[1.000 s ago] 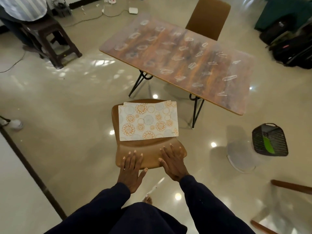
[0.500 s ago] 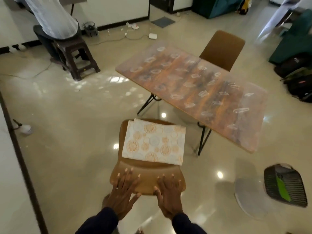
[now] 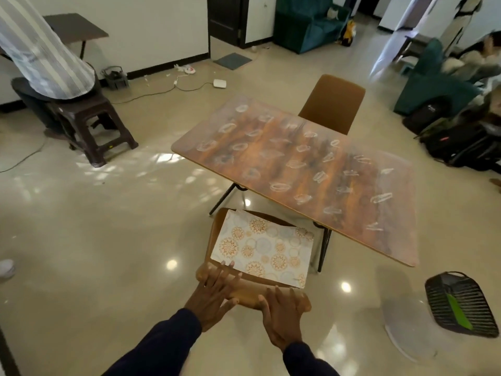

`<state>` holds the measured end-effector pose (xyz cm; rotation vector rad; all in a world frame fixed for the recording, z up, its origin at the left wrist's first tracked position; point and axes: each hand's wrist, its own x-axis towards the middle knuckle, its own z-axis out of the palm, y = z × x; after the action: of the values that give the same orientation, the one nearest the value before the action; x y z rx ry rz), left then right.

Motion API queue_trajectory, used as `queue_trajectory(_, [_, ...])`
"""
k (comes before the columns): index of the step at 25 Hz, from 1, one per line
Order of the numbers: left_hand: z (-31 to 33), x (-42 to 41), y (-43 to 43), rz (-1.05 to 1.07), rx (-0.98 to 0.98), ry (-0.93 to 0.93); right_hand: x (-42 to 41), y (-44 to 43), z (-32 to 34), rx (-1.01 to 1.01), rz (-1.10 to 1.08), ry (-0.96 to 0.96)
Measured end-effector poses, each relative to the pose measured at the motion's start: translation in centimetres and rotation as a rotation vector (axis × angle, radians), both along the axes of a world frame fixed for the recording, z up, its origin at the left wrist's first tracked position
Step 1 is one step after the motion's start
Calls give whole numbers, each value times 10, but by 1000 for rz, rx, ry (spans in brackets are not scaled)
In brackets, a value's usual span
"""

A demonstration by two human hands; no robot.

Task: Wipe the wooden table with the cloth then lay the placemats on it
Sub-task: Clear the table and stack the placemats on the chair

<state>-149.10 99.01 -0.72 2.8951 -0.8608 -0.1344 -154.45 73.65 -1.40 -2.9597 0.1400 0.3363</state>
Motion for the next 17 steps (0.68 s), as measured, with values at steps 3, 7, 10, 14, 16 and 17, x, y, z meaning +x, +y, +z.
queue_trajectory(3, [1, 19, 21, -77, -44, -7, 6, 24, 3, 57, -100, 7])
queue_trajectory(7, [0, 33, 49, -160, -115, 2, 7, 60, 17, 66, -154, -11])
queue_trajectory(10, [-2, 43, 71, -204, -114, 36, 6, 89, 30, 51, -178, -60])
queue_trajectory(14, [-1, 62, 103, -254, -82, 67, 7, 128, 32, 80, -231, -24])
queue_trajectory(16, [1, 66, 110, -292, -67, 90, 6, 137, 27, 78, -259, -21])
queue_trajectory(17, [1, 68, 112, -309, -58, 108, 6, 139, 25, 81, -275, -4])
